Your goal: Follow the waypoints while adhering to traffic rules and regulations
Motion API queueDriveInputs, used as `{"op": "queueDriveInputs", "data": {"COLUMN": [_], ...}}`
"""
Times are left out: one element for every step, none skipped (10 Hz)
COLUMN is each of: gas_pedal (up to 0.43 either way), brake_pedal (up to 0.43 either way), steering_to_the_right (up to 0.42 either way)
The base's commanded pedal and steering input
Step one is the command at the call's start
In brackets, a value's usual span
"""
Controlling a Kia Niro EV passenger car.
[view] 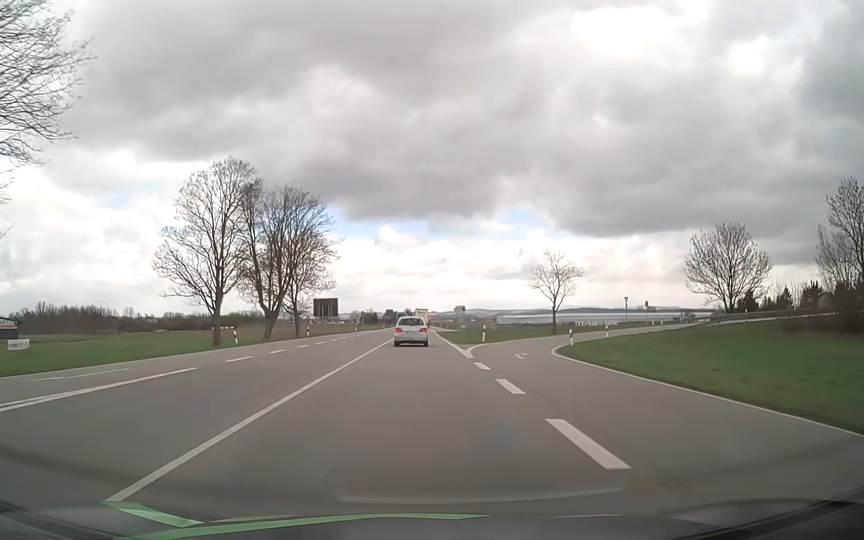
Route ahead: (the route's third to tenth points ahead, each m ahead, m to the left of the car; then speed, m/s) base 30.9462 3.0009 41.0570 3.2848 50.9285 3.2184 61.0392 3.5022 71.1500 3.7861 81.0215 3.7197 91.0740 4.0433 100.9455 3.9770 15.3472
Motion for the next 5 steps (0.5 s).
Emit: {"op": "queueDriveInputs", "data": {"gas_pedal": [0.0,0.0,0.0,0.0,0.0], "brake_pedal": [0.0,0.0,0.0,0.0,0.0], "steering_to_the_right": [0.0,0.0,0.0,0.0,0.0]}}
